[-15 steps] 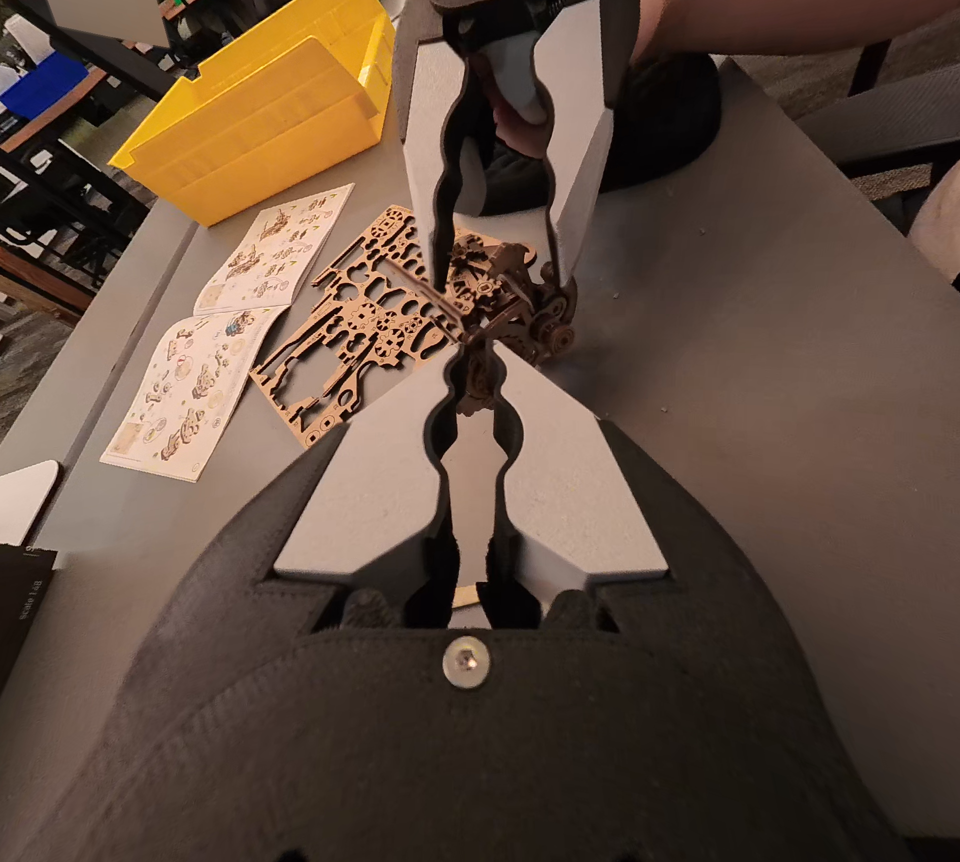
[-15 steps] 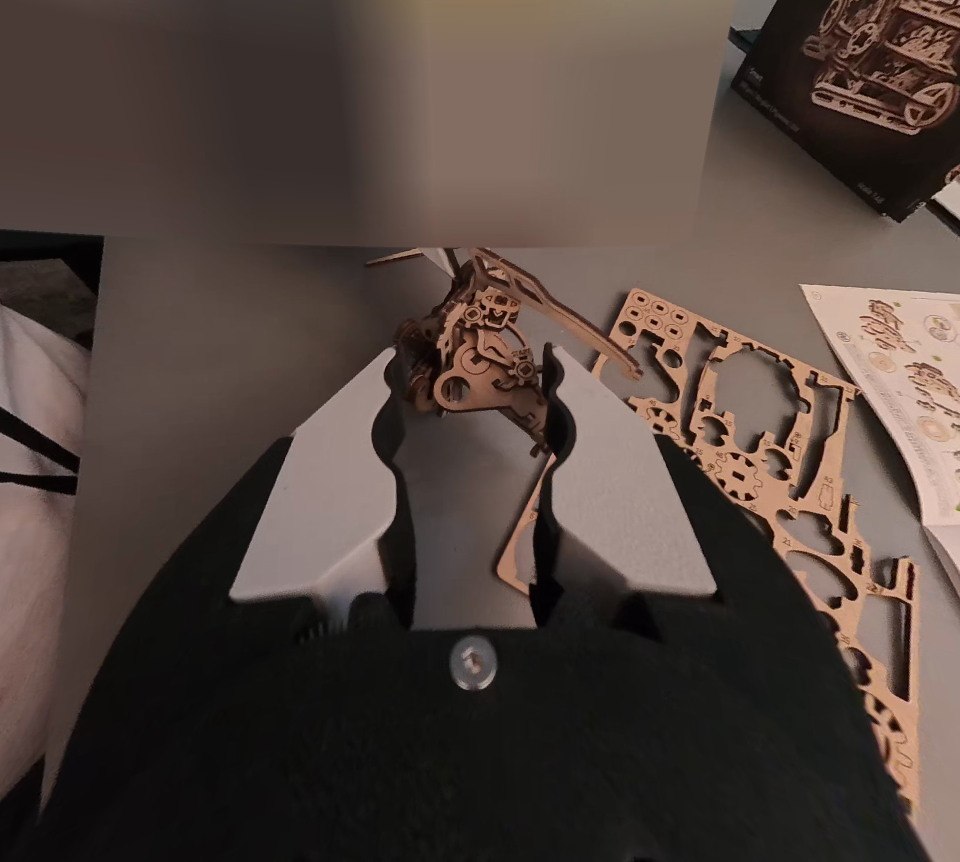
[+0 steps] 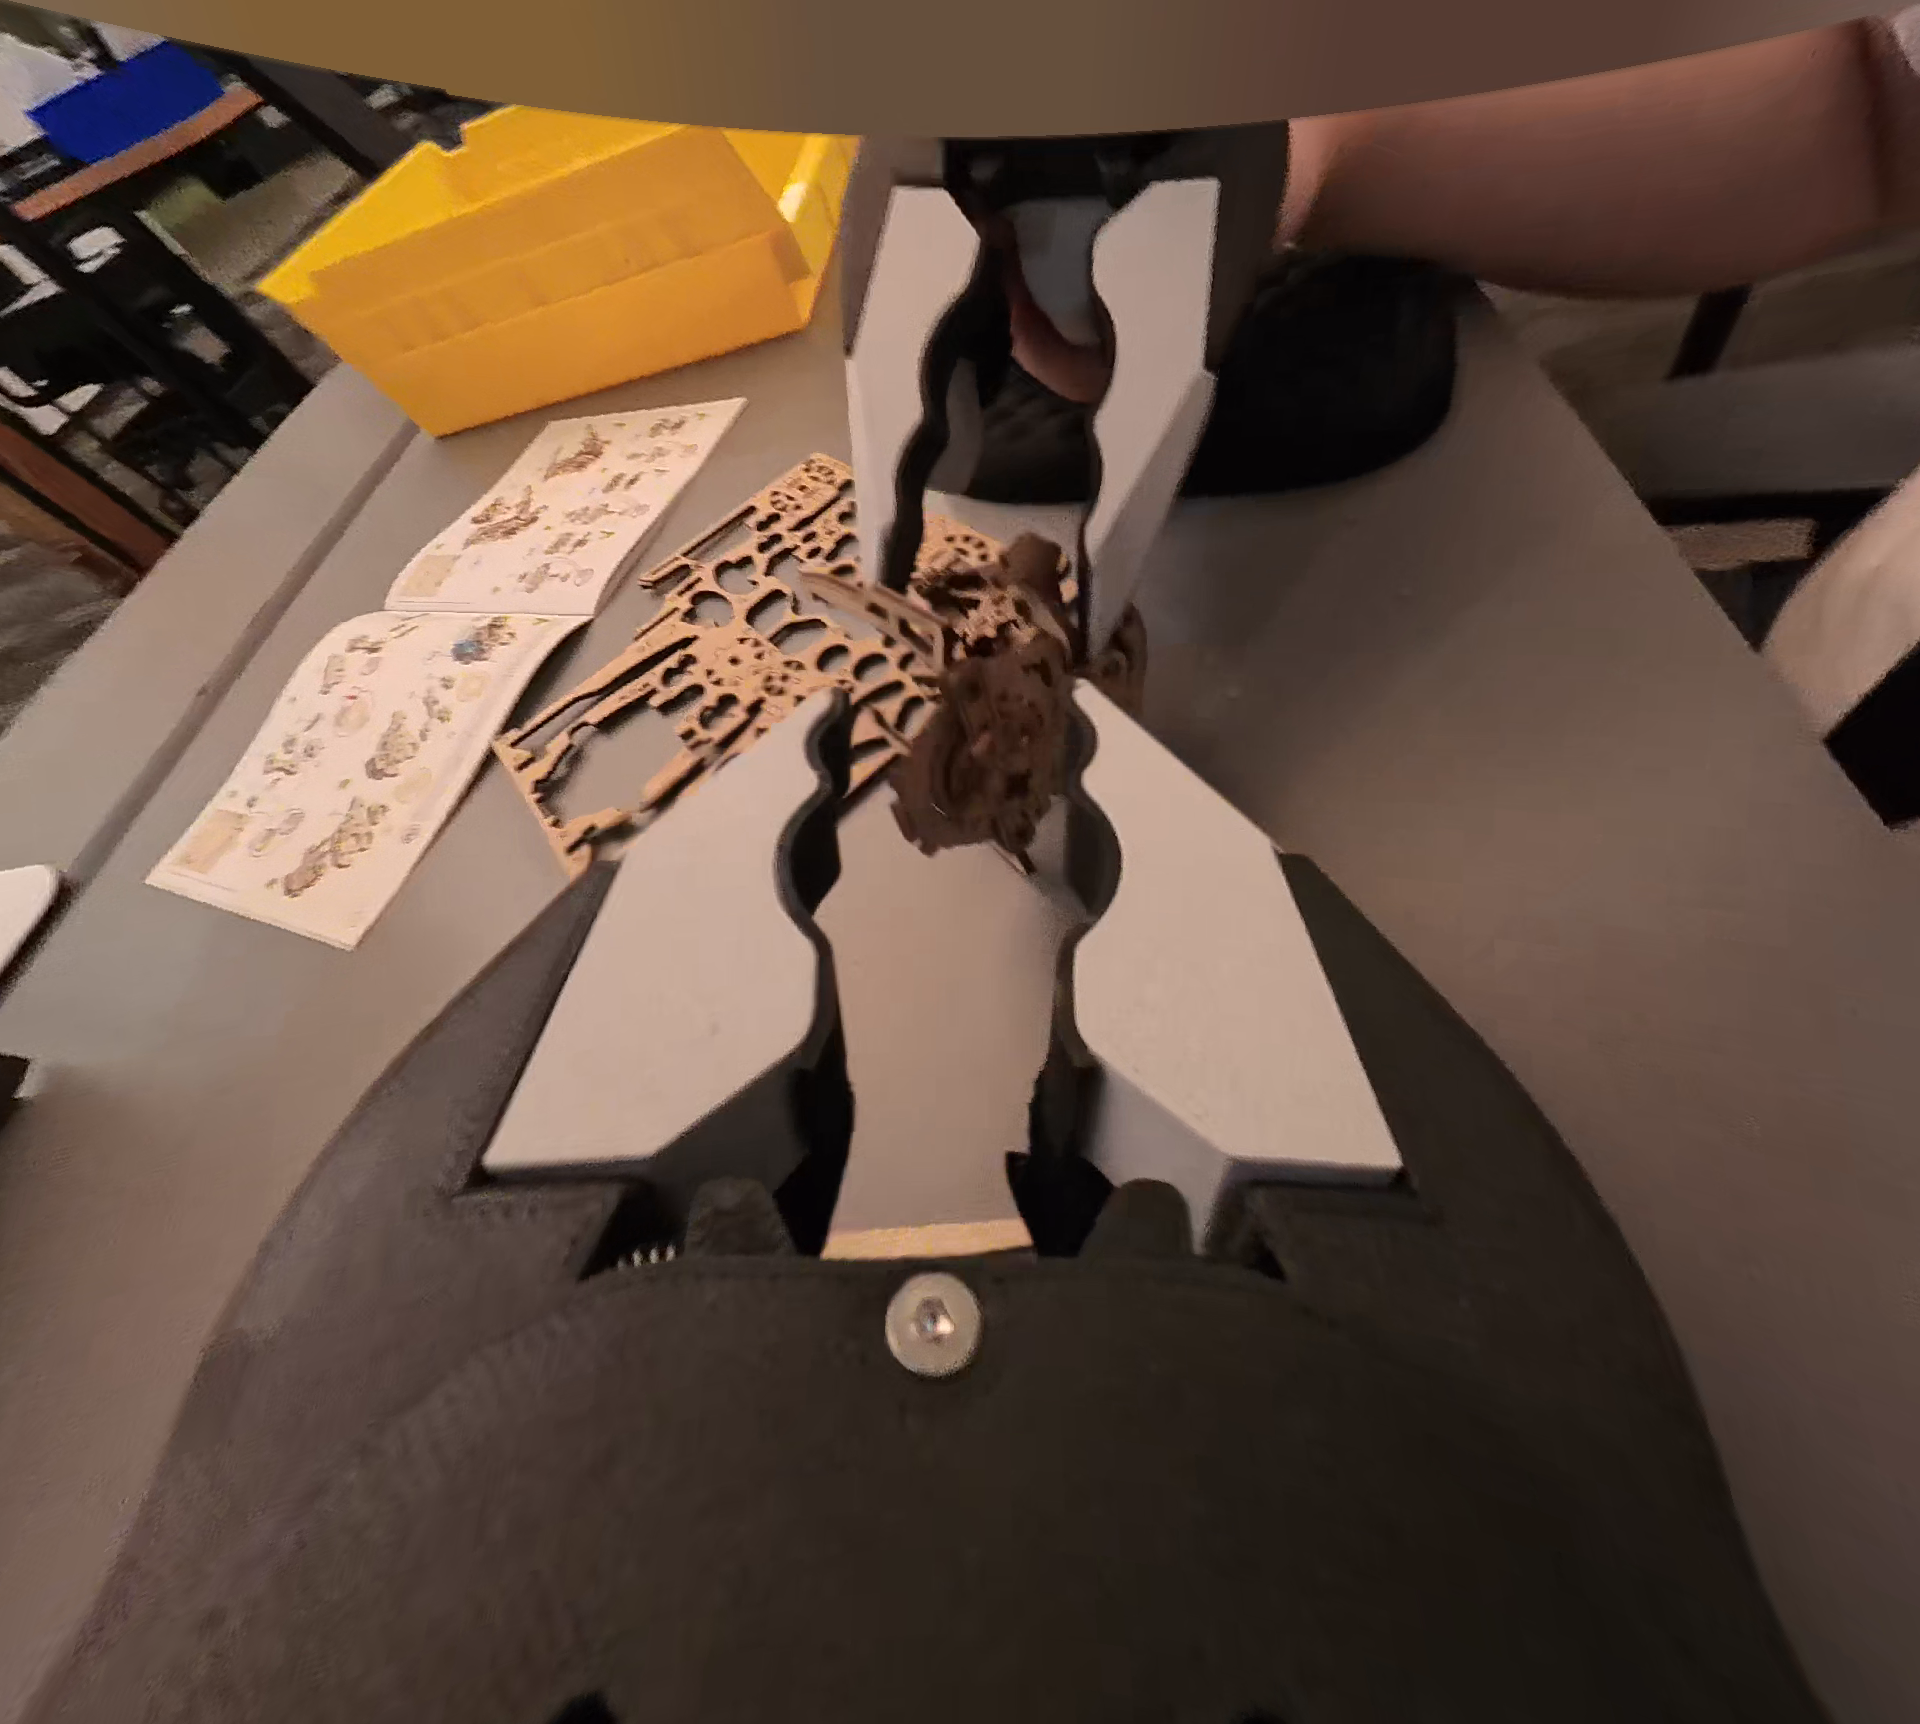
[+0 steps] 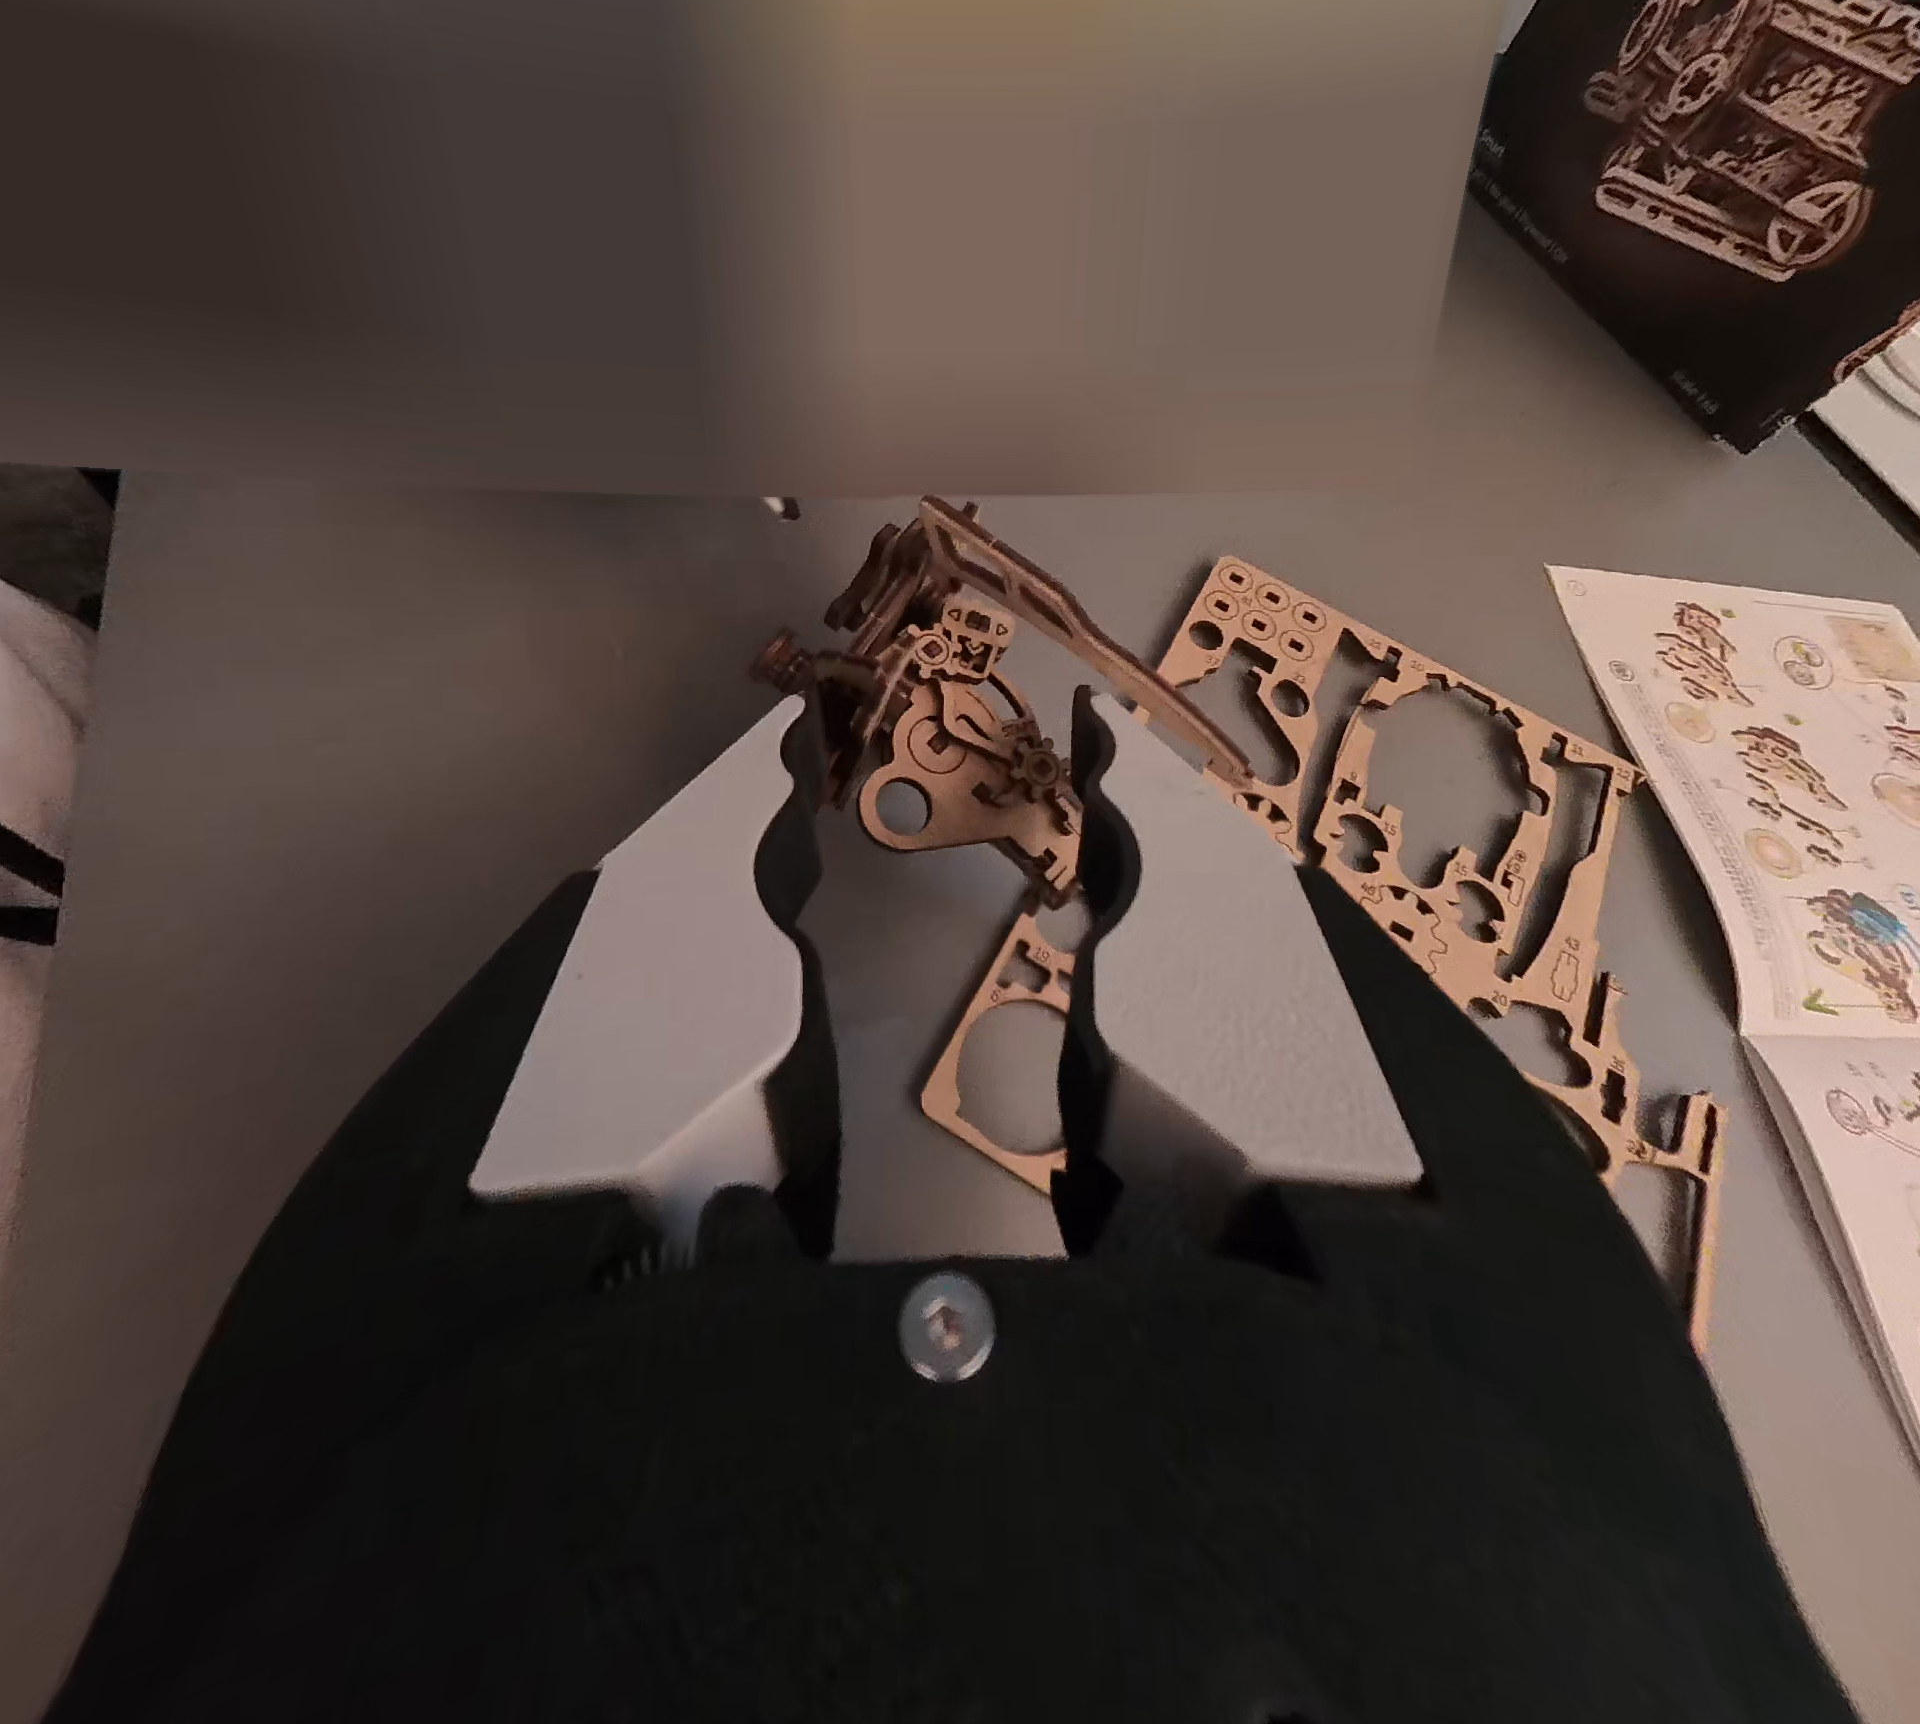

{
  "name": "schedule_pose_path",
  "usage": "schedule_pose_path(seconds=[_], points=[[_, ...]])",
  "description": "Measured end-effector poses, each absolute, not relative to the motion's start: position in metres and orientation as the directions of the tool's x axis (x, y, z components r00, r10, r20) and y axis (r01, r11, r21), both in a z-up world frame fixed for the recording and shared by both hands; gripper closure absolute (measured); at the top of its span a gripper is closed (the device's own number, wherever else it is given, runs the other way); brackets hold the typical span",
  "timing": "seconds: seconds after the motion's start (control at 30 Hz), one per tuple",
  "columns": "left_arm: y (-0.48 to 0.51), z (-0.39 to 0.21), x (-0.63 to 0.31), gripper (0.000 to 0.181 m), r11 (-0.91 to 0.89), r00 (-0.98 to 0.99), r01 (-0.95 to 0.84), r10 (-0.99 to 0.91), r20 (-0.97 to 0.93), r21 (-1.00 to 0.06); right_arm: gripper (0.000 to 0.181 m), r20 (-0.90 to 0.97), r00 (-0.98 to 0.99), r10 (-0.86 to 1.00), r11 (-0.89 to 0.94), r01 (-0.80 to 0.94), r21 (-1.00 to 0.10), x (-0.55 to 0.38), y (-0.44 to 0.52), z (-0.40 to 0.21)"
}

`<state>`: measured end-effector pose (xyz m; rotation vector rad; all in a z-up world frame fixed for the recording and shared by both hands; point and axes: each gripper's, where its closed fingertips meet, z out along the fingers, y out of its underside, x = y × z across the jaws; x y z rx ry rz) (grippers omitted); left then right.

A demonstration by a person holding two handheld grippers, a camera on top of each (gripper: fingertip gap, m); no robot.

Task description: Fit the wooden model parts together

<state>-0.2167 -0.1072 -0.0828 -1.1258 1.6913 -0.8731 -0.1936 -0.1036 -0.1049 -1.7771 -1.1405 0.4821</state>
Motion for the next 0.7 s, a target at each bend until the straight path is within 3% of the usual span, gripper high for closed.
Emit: schedule_pose_path(seconds=[0.1, 0.4, 0.47, 0.7], points=[[-0.106, -0.078, -0.211, 0.135, 0.329, -0.123, -0.327, -0.944, -0.305, -0.886, 0.136, 0.138, 0.492, 0.859, -0.14, 0.486, -0.863, -0.199, -0.104, -0.105], [-0.1, -0.09, -0.209, 0.162, 0.258, -0.097, -0.395, -0.966, -0.239, -0.882, 0.136, 0.156, 0.479, 0.864, -0.119, 0.495, -0.861, -0.205, -0.105, -0.105], [-0.102, -0.09, -0.209, 0.176, 0.288, -0.117, -0.39, -0.958, -0.263, -0.875, 0.136, 0.158, 0.481, 0.862, -0.114, 0.488, -0.865, -0.205, -0.104, -0.104], [-0.101, -0.091, -0.213, 0.177, 0.329, -0.138, -0.365, -0.944, -0.299, -0.871, 0.133, 0.152, 0.505, 0.85, -0.108, 0.448, -0.887, -0.196, -0.106, -0.096]])
